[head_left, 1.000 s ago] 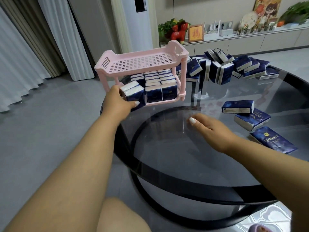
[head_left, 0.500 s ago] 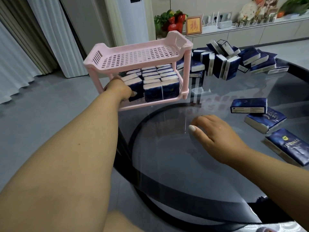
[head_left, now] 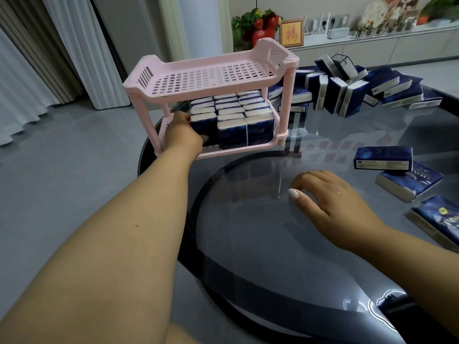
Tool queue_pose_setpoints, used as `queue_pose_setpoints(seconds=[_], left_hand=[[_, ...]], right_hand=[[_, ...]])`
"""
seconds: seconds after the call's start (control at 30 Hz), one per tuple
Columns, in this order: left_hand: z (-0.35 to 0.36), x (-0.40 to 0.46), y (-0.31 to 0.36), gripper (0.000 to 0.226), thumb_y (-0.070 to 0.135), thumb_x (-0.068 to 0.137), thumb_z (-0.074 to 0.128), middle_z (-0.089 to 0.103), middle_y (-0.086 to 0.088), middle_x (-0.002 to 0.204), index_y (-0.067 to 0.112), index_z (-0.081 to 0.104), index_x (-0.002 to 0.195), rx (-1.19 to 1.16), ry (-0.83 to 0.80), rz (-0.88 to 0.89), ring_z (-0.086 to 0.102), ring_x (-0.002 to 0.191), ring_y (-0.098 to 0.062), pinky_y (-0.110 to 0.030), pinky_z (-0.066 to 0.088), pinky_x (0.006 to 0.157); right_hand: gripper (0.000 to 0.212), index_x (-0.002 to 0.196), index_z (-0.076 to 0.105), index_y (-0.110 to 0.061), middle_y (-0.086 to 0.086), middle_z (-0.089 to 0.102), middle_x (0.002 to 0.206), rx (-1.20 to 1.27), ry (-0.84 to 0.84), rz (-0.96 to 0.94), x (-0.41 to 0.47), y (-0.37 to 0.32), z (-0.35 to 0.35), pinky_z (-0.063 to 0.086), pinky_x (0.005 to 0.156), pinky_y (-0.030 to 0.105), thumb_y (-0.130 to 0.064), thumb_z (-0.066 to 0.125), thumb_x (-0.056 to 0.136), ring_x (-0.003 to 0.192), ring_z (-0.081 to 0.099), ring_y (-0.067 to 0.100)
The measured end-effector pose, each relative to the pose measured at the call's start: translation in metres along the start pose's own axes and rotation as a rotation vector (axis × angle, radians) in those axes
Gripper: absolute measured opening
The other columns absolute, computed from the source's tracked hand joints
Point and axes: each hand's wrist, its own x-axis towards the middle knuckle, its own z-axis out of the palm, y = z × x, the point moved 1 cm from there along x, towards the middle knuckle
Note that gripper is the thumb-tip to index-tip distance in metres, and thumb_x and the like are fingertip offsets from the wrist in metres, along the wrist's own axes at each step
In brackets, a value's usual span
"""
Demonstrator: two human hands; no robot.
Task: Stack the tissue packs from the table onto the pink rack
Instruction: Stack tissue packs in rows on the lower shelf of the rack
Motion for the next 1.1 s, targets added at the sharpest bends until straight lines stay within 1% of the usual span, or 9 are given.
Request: queue_pose_setpoints(seconds=[0.1,0.23,0.4,0.67,0.8,0.87,0.97,1.03,1.1], left_hand=[[0.005,-0.003,0.004,0.038,0.012,0.089,0.063,0.061,-0.016,0.122,0.005,0.053,0.125,0.075,-0.037,0.011,0.058,0.113,-0.032,-0.035,0.045,0.091],[0.008,-0.005,0.006,0.042,0.015,0.093,0.059,0.058,-0.018,0.128,0.003,0.05,0.132,0.124,-0.07,-0.021,0.055,0.118,-0.034,-0.035,0.043,0.093],[0.01,-0.006,0.007,0.04,0.016,0.095,0.055,0.058,-0.018,0.129,0.003,0.049,0.133,0.156,-0.11,-0.04,0.055,0.118,-0.035,-0.037,0.044,0.093],[0.001,-0.014,0.009,0.038,0.014,0.093,0.058,0.06,-0.019,0.125,0.003,0.052,0.129,0.17,-0.097,-0.002,0.057,0.115,-0.035,-0.038,0.044,0.09],[-0.013,-0.033,0.014,0.032,0.009,0.091,0.058,0.062,-0.018,0.118,0.001,0.055,0.121,0.106,-0.006,-0.004,0.058,0.11,-0.037,-0.04,0.045,0.09],[-0.019,-0.049,0.016,0.039,0.012,0.089,0.063,0.059,-0.013,0.124,0.004,0.051,0.126,0.0,0.077,-0.029,0.056,0.114,-0.034,-0.044,0.046,0.097],[-0.023,-0.085,0.025,0.045,0.017,0.085,0.07,0.057,-0.009,0.128,0.011,0.052,0.126,-0.131,0.187,0.038,0.053,0.118,-0.031,-0.048,0.046,0.1],[-0.02,-0.116,0.033,0.047,0.018,0.086,0.068,0.056,-0.008,0.131,0.012,0.051,0.129,-0.178,0.16,0.064,0.052,0.118,-0.028,-0.044,0.044,0.102],[-0.017,-0.143,0.039,0.047,0.021,0.088,0.067,0.053,-0.006,0.133,0.013,0.05,0.13,-0.215,0.097,0.055,0.05,0.12,-0.025,-0.036,0.043,0.101]], right_hand=[[0.056,0.091,0.06,-0.022,-0.007,0.059,0.092,-0.009,0.001,0.001,0.0,0.0,0.0,0.043,0.079,0.034,-0.062,0.021,0.089,0.089,0.05,0.013],[0.056,0.091,0.059,-0.022,-0.006,0.058,0.091,-0.02,0.0,-0.002,0.001,0.0,0.001,0.043,0.079,0.034,-0.062,0.021,0.089,0.089,0.05,0.013],[0.055,0.091,0.059,-0.023,-0.008,0.057,0.09,-0.033,-0.007,-0.005,0.001,0.001,0.002,0.042,0.078,0.031,-0.062,0.021,0.089,0.088,0.049,0.011],[0.054,0.092,0.059,-0.022,-0.008,0.056,0.091,-0.047,-0.013,0.003,0.003,0.001,0.002,0.041,0.078,0.03,-0.061,0.021,0.09,0.087,0.048,0.011],[0.048,0.092,0.059,-0.02,-0.006,0.055,0.09,-0.049,-0.014,0.005,0.003,0.0,0.001,0.04,0.077,0.03,-0.056,0.027,0.094,0.087,0.048,0.013],[0.044,0.093,0.058,-0.018,-0.006,0.055,0.091,-0.042,-0.029,0.019,0.002,-0.001,-0.001,0.036,0.075,0.027,-0.053,0.031,0.094,0.089,0.047,0.014],[0.035,0.099,0.057,-0.018,-0.004,0.055,0.098,0.027,-0.033,0.071,0.0,-0.002,-0.008,0.033,0.074,0.024,-0.049,0.04,0.094,0.095,0.048,0.014],[0.032,0.107,0.055,-0.018,-0.003,0.054,0.108,0.02,0.023,0.111,-0.001,-0.001,-0.023,0.034,0.08,0.024,-0.046,0.046,0.093,0.104,0.047,0.015],[0.034,0.116,0.053,-0.017,-0.001,0.053,0.117,-0.071,0.125,0.151,0.0,0.007,-0.045,0.034,0.089,0.028,-0.041,0.052,0.092,0.112,0.045,0.017]])
